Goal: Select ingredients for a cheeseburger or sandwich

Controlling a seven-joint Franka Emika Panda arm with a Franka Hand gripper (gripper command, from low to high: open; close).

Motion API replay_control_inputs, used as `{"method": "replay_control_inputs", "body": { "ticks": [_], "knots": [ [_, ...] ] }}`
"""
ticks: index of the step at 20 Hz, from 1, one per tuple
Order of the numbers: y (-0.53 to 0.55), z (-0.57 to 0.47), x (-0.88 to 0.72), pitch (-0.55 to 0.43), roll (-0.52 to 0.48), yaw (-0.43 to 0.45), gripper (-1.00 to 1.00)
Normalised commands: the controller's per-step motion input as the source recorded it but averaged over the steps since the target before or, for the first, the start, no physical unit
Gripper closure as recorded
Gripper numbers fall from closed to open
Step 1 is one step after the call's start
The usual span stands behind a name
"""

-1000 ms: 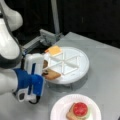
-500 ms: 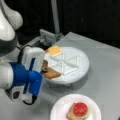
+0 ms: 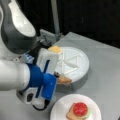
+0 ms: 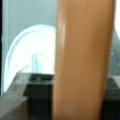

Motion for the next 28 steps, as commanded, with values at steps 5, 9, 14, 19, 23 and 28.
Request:
{"method": "replay_control_inputs", "body": {
  "ticks": [5, 9, 14, 19, 23, 28],
  "knots": [
    [-0.42, -0.13, 0.95, 0.022, 0.027, 0.314, 1.00],
    [-0.31, -0.11, 0.72, 0.025, 0.103, 0.275, 1.00],
    [-0.17, -0.12, 0.51, 0.002, 0.191, 0.244, 1.00],
    [-0.05, -0.12, 0.30, -0.006, 0.197, 0.206, 1.00],
    [0.02, -0.10, 0.08, 0.023, 0.120, 0.208, 1.00],
    [-0.01, -0.06, -0.06, 0.021, 0.080, 0.201, 1.00]
  ]
}}
